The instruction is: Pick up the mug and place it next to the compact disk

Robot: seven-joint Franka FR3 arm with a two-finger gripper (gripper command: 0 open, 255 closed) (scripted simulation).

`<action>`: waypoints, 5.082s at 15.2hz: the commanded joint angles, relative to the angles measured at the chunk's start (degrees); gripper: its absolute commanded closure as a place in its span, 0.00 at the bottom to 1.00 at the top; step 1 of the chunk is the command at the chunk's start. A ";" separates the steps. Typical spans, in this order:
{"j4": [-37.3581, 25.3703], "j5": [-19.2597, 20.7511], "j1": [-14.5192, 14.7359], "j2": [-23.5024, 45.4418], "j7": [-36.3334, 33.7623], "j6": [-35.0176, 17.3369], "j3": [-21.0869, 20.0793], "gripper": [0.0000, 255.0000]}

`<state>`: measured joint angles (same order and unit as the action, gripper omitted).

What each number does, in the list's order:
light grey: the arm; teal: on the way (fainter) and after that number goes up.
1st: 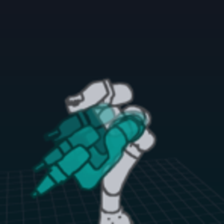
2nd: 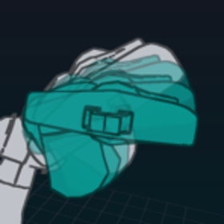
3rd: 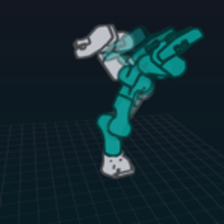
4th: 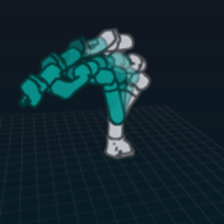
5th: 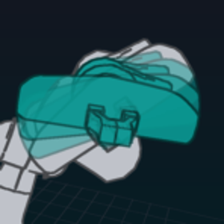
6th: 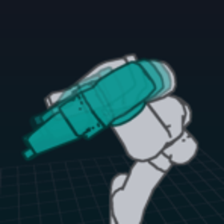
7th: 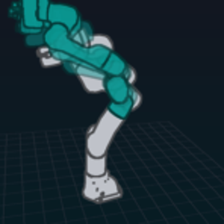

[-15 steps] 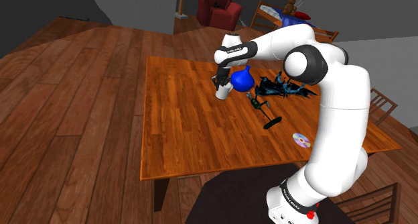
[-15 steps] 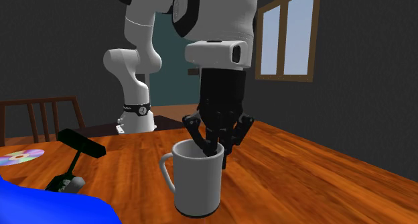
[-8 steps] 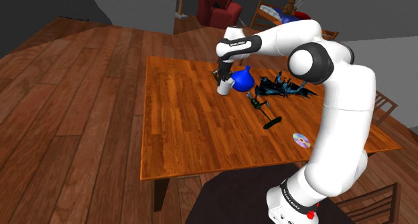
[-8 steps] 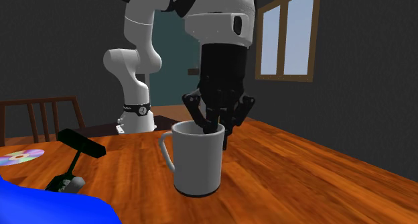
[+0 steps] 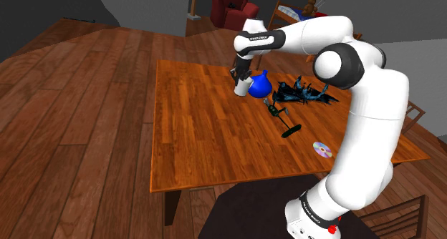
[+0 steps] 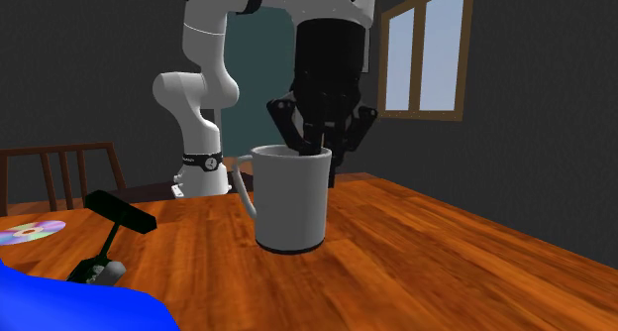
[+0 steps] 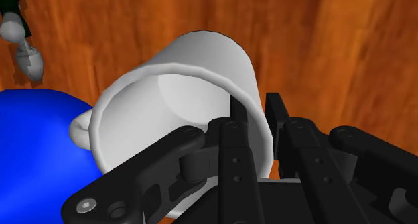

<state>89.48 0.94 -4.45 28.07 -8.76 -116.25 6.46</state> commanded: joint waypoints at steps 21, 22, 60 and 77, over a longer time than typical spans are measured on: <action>7.72 1.02 -2.61 -13.40 4.81 5.35 2.02 1.00; 9.89 1.19 -3.08 -14.95 5.61 4.66 2.39 1.00; 38.36 10.88 -25.19 -40.16 49.52 -3.75 29.38 1.00; 34.06 2.98 -29.61 -29.14 68.53 -9.76 39.97 1.00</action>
<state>123.29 4.42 -34.00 -1.66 59.33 -125.28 46.29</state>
